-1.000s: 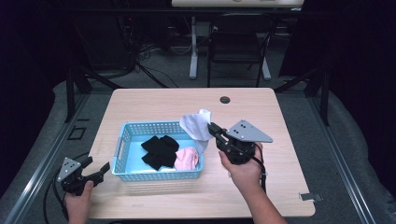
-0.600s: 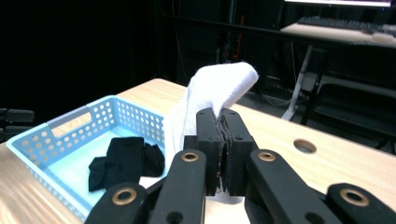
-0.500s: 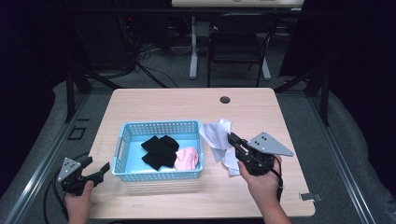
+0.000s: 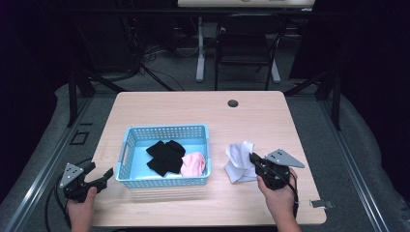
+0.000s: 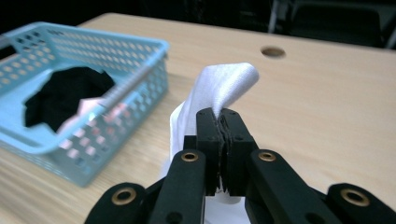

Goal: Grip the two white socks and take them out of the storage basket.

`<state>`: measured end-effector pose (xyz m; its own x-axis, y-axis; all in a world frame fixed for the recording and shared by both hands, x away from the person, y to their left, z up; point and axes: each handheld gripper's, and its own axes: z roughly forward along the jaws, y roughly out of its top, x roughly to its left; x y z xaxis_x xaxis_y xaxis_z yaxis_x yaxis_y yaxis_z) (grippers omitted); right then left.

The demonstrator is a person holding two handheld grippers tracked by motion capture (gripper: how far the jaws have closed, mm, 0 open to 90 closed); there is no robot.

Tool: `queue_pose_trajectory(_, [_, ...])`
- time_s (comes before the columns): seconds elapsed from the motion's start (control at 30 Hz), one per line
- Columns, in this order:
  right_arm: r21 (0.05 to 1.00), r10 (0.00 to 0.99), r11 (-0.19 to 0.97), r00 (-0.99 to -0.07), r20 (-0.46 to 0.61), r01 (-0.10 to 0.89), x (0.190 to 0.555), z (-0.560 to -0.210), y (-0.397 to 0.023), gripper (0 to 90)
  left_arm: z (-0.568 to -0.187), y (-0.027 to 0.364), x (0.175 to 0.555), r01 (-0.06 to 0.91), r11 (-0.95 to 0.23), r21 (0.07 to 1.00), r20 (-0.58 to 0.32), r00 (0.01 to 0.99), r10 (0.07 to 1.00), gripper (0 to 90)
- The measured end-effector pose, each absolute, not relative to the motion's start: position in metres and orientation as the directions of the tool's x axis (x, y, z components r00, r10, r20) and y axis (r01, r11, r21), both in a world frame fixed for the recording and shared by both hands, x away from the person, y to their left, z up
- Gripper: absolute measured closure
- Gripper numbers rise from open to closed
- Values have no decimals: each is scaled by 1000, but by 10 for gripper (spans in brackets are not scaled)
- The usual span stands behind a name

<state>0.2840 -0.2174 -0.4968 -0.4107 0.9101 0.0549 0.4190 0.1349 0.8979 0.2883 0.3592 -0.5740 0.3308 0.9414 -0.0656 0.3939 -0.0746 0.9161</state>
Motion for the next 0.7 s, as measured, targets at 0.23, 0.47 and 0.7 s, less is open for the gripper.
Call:
queue_pose_trajectory(0.23, [840, 949, 89, -302, 92, 536, 294, -525, -244, 866, -574, 359, 289, 393, -77, 916, -65, 334, 940, 207])
queue_pose_trajectory(0.47, [814, 963, 54, -245, 110, 578, 297, -535, -253, 752, -574, 360, 288, 393, -72, 917, -69, 334, 940, 207])
queue_pose_trajectory(0.7, [833, 962, 46, -249, 112, 551, 293, -537, -252, 520, -574, 359, 288, 393, -74, 917, -67, 334, 940, 207])
